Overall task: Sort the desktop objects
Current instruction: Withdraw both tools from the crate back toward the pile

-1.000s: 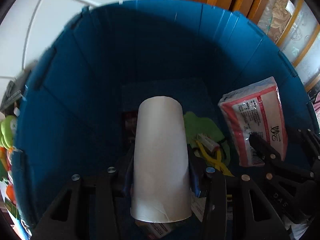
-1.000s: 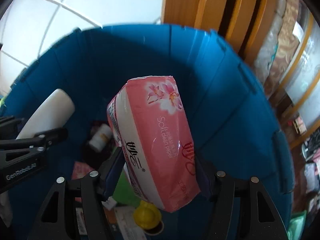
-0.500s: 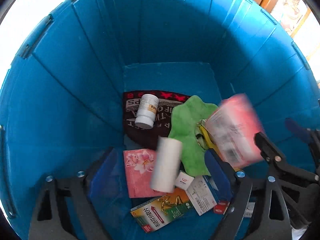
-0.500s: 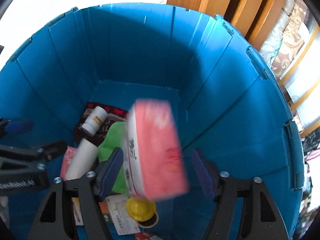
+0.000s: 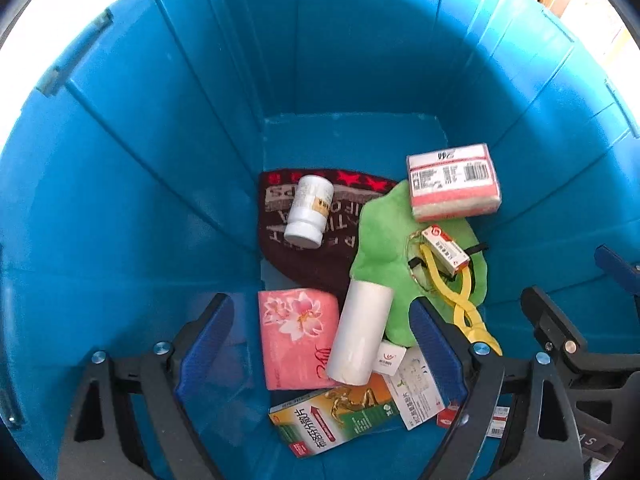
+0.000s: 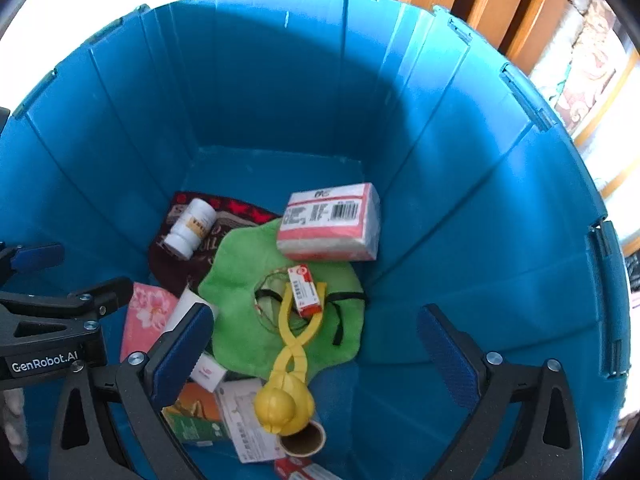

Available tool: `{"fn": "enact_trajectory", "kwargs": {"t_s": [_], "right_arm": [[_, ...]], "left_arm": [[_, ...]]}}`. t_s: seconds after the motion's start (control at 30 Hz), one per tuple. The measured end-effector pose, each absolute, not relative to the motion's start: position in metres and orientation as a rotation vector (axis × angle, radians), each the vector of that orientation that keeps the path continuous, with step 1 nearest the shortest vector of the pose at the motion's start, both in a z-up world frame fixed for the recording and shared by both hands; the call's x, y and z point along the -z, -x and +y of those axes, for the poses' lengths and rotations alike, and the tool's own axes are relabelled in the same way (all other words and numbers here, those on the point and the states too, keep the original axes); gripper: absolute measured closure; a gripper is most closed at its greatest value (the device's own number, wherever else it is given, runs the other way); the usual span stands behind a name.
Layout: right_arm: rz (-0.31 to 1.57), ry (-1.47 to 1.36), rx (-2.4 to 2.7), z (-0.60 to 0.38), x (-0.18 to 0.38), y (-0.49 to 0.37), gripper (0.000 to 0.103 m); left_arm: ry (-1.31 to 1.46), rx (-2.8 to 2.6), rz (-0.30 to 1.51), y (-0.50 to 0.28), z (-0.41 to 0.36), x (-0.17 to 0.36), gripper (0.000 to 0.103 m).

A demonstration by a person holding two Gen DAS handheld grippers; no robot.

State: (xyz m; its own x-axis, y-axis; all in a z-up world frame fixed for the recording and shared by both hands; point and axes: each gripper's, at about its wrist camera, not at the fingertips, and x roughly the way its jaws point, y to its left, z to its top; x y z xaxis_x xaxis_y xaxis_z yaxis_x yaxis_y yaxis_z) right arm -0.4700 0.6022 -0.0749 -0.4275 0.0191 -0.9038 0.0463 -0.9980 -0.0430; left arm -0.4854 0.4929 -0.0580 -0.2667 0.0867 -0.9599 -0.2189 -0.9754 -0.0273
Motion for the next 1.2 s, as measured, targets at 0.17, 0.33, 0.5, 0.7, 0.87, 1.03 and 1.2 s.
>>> {"fn": "enact_trajectory", "kwargs": {"t_s": [0.17,0.33,0.5,0.7,0.87,1.03,1.2], "right_arm": [[0.035,-1.606,2.642,0.603,0.067,0.469,0.000],[0.035,-1.371,2.741,0.598,0.034,0.456,0.000],[-0.005,-1.144,2.781,0.587,-0.020,0.431,0.000],[0.032,-0.867,2.786,0.551,-0.082,0.373,0.000],[-0.005,-0.703,2.711,0.507,-0.096,0.326,0.000],[-0.023,-0.575,2.622,0.450,-0.094,0.291,0.000],[-0.017,-0.512,2.511,0.387,-0.088,0.269,0.000]], "left_arm": [[1.673,-2.435,0.175,0.478,0.487,0.032,0.013],[1.506,-2.511,0.154,0.456,0.471,-0.011,0.014],[1.245,-2.624,0.138,0.420,0.445,-0.071,0.014],[0.865,-2.825,0.133,0.346,0.397,-0.127,0.006],[0.652,-3.016,0.103,0.292,0.333,-0.123,0.000],[0.695,-3.157,0.044,0.262,0.257,-0.093,0.000],[0.845,-3.256,-0.030,0.239,0.176,-0.051,0.000]]}}
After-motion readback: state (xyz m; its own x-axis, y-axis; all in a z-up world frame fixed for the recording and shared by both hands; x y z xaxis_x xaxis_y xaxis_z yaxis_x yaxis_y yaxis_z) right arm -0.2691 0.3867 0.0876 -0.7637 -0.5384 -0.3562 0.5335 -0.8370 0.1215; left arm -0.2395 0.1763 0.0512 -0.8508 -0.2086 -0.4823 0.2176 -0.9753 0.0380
